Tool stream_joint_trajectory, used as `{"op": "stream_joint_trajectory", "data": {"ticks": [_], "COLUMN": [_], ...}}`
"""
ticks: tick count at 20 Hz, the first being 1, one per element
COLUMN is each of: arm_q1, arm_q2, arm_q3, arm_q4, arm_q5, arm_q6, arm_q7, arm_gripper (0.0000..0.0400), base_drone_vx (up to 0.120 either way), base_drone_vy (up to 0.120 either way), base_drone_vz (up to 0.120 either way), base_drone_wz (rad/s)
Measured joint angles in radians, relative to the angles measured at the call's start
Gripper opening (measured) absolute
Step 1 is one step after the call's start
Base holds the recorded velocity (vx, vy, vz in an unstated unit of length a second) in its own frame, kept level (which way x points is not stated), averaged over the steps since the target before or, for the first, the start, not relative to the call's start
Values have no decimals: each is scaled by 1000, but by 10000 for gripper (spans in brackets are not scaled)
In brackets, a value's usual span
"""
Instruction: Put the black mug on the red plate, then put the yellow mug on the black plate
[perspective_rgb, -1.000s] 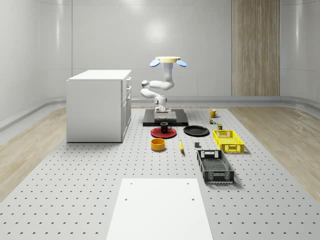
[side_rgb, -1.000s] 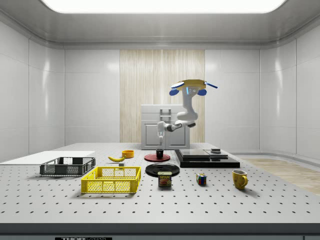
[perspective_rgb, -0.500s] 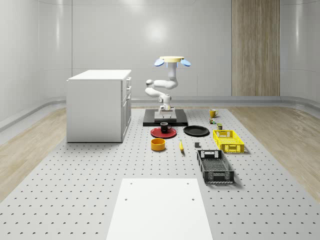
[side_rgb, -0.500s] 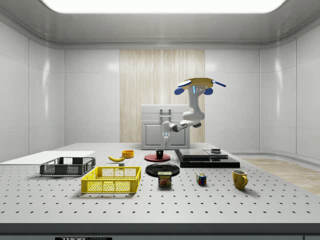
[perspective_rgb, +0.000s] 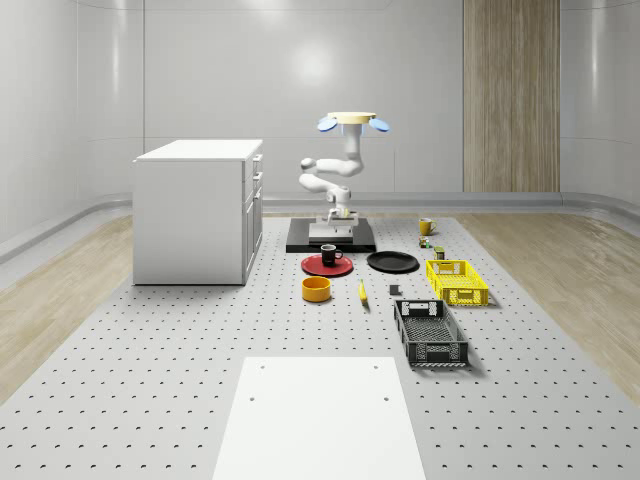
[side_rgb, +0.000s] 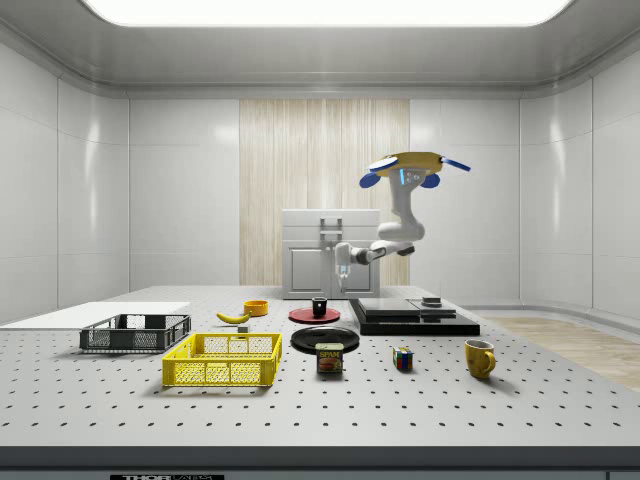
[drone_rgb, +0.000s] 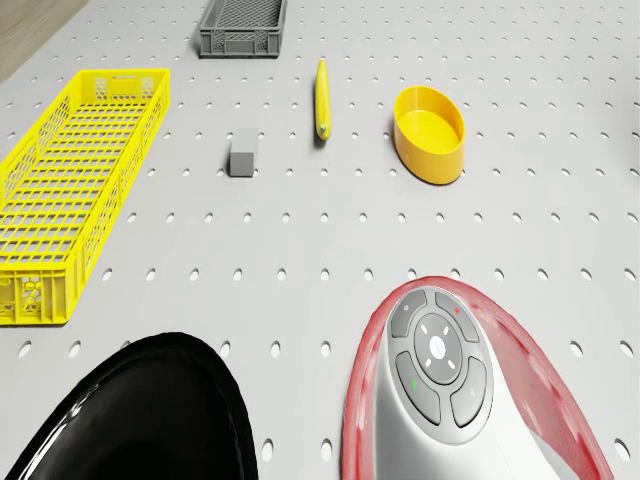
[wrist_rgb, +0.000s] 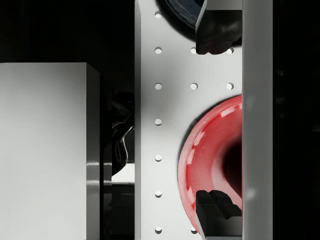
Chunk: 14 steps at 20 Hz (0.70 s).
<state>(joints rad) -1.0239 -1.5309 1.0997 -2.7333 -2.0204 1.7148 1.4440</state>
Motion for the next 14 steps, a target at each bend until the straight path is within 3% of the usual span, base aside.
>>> {"op": "stream_joint_trajectory", "data": {"ticks": [14], "arm_q1": [2], "arm_q2": [4], "arm_q3": [0], "arm_q4": [0], "arm_q5": [-2], "arm_q6": [-4], "arm_q7": [-2], "arm_gripper": [400], "base_drone_vx": [-120], "base_drone_vy": [120], "base_drone_vz": [0], "base_drone_wz": [0]}}
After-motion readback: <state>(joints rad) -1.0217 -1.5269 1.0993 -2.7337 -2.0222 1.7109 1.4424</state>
